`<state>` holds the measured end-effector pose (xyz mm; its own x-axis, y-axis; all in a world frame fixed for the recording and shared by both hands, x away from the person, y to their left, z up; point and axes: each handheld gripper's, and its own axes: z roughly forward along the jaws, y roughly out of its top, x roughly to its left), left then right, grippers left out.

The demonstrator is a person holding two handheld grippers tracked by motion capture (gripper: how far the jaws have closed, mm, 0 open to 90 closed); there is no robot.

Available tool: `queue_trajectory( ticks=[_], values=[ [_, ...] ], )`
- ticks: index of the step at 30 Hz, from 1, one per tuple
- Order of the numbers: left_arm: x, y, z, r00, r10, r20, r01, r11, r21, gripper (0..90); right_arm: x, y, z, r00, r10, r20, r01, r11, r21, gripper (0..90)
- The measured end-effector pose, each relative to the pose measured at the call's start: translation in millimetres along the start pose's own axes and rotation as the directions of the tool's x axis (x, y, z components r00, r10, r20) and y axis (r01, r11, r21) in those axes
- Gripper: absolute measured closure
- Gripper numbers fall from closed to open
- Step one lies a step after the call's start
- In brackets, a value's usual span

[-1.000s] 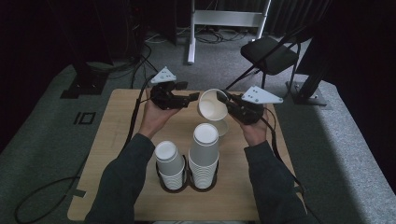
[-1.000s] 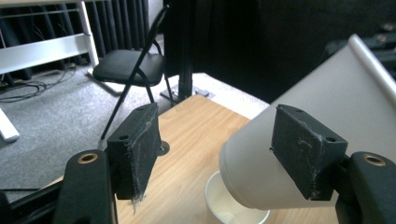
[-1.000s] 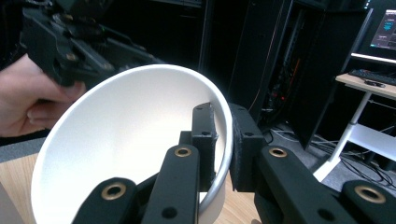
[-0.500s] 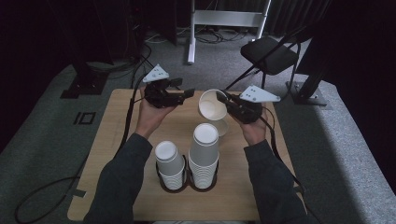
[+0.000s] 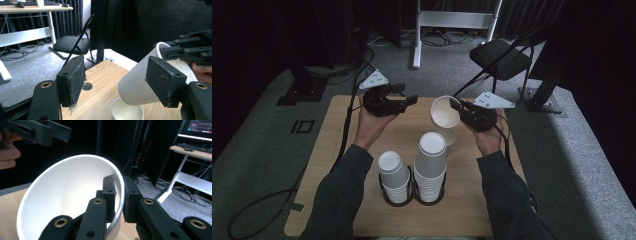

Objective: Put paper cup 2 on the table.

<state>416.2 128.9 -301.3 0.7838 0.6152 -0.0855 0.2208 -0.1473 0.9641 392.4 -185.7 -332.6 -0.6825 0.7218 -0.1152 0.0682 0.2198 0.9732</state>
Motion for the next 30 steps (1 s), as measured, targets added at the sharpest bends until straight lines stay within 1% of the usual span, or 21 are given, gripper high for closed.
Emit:
queue_trajectory(
  ticks=[3, 7, 11, 15, 22, 30],
  values=[
    [-1.8, 0.8, -0.9, 0.9999, -0.002, 0.012, 0.002, 1.0, -0.008, 31.7, -3.6, -4.2, -1.4, 0.9999, -0.001, 0.012, 0.001, 1.0, 0.013, 82.7],
    [-5.6, 2.5, -0.9, 0.9997, 0.007, 0.022, -0.007, 1.0, -0.006, 31.7, -9.1, -8.8, -5.0, 0.9996, 0.013, 0.024, -0.013, 1.0, 0.022, 82.7],
    [-7.8, 3.3, -0.6, 0.9997, 0.016, 0.021, -0.016, 0.9999, -0.005, 31.7, -13.4, -11.3, -9.1, 0.9992, 0.019, 0.035, -0.019, 0.999, 0.027, 82.7],
    [-7.3, 2.3, -1.7, 0.9998, 0.012, 0.018, -0.012, 0.9998, -0.012, 31.7, -17.4, -14.6, -11.6, 0.9988, 0.025, 0.043, -0.027, 0.999, 0.034, 82.7],
    [-6.1, 0.3, -1.8, 0.9998, 0.008, 0.018, -0.008, 0.9999, -0.011, 31.7, -24.5, -21.2, -16.0, 0.9972, 0.036, 0.065, -0.04, 0.998, 0.05, 82.7],
    [-8.4, 0.2, -2.0, 0.9997, 0.01, 0.021, -0.009, 0.9998, -0.018, 31.7, -30.5, -27.5, -21.9, 0.9956, 0.043, 0.083, -0.049, 0.997, 0.067, 82.7]
  ],
)
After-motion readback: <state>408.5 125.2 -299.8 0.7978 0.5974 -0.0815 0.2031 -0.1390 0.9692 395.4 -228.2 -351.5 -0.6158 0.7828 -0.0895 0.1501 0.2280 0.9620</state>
